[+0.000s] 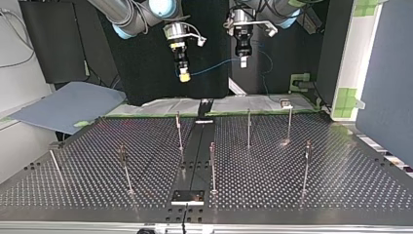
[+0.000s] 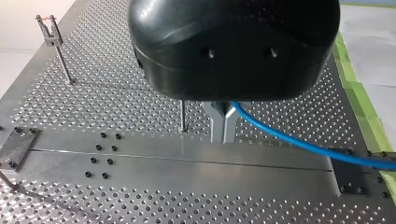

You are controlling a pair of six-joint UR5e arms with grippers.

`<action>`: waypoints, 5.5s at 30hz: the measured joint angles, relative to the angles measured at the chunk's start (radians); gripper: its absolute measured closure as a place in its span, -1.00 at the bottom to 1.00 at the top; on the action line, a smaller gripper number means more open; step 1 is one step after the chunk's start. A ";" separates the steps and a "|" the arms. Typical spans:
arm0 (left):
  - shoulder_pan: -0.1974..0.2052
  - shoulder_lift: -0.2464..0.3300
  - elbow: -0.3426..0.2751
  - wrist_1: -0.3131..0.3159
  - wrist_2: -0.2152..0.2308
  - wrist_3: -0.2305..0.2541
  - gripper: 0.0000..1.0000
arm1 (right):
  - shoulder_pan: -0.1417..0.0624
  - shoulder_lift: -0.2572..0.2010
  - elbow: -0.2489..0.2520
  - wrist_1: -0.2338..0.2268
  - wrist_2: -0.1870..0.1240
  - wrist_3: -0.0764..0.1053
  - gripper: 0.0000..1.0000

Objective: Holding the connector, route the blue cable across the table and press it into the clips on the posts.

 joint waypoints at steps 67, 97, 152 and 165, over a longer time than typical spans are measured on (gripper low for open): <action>0.000 0.000 0.000 0.000 0.000 0.000 1.00 | 0.000 0.000 0.000 0.000 0.000 0.000 1.00; 0.000 0.000 0.000 0.000 0.000 0.000 1.00 | 0.000 0.000 0.000 0.000 0.000 0.000 1.00; -0.002 -0.037 -0.014 0.002 0.005 0.012 1.00 | 0.011 0.131 -0.088 0.138 0.002 -0.049 1.00; -0.022 -0.006 -0.013 -0.030 0.005 0.039 1.00 | 0.021 0.120 -0.110 0.229 -0.009 -0.035 1.00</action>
